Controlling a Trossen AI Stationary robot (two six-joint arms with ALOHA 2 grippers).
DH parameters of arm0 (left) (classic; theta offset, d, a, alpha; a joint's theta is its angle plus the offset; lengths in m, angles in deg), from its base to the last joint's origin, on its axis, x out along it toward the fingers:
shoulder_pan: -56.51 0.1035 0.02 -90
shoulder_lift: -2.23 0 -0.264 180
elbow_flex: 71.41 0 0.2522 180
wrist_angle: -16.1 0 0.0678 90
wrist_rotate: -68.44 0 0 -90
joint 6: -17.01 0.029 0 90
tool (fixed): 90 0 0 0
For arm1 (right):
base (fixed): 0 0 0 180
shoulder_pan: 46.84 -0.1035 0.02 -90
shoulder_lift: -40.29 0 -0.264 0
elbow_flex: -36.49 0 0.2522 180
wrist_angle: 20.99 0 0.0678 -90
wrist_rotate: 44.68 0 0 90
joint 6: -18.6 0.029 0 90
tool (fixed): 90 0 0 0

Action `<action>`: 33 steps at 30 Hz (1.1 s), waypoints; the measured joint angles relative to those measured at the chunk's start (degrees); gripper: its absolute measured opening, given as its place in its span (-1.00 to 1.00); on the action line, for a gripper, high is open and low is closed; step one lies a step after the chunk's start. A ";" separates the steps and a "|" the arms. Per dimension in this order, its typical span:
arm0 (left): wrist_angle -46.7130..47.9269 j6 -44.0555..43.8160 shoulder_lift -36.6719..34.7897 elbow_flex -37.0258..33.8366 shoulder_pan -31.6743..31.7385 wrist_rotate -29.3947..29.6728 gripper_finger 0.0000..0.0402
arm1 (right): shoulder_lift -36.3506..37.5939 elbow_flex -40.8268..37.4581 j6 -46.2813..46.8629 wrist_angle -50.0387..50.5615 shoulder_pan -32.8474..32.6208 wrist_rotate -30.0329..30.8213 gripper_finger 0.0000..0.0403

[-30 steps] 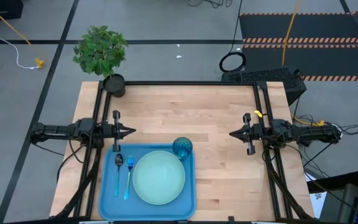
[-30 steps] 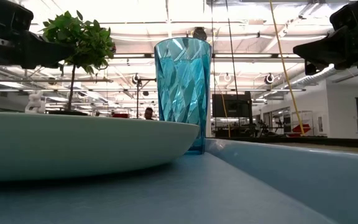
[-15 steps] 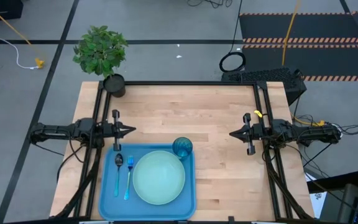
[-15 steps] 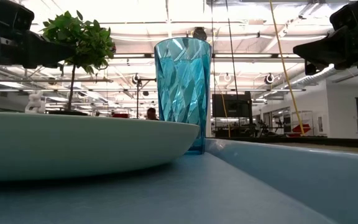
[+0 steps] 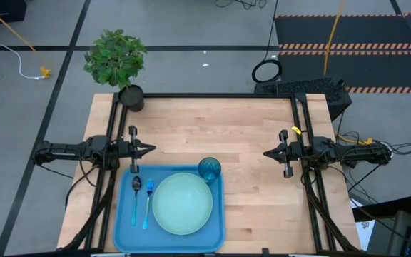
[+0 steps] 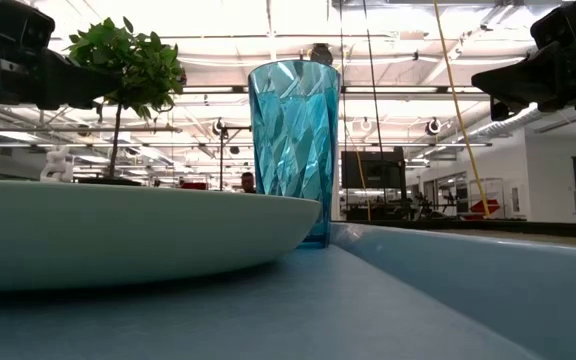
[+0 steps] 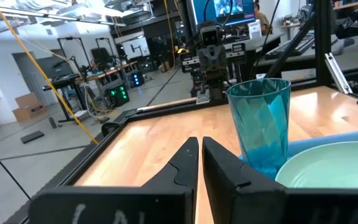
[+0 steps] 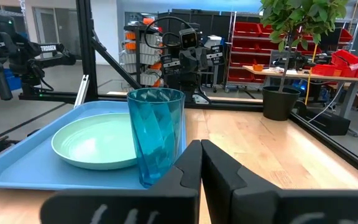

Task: Pick and place plate/cup/fork/spoon on tray
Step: Return to Home Position

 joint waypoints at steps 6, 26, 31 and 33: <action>-0.02 0.00 0.00 0.00 0.00 -0.02 -0.89 | 0.00 0.01 0.00 0.00 0.00 0.00 -1.00; -0.09 0.02 0.00 0.00 0.00 -0.24 -0.83 | 0.00 0.01 0.00 0.00 -0.01 -0.01 -1.00; -0.09 0.02 0.00 0.00 0.00 -0.24 -0.82 | 0.00 0.01 0.00 0.00 0.00 -0.01 -1.00; -0.09 0.02 0.00 0.00 0.00 -0.24 -0.82 | 0.00 0.02 0.00 0.00 0.00 -0.01 -1.00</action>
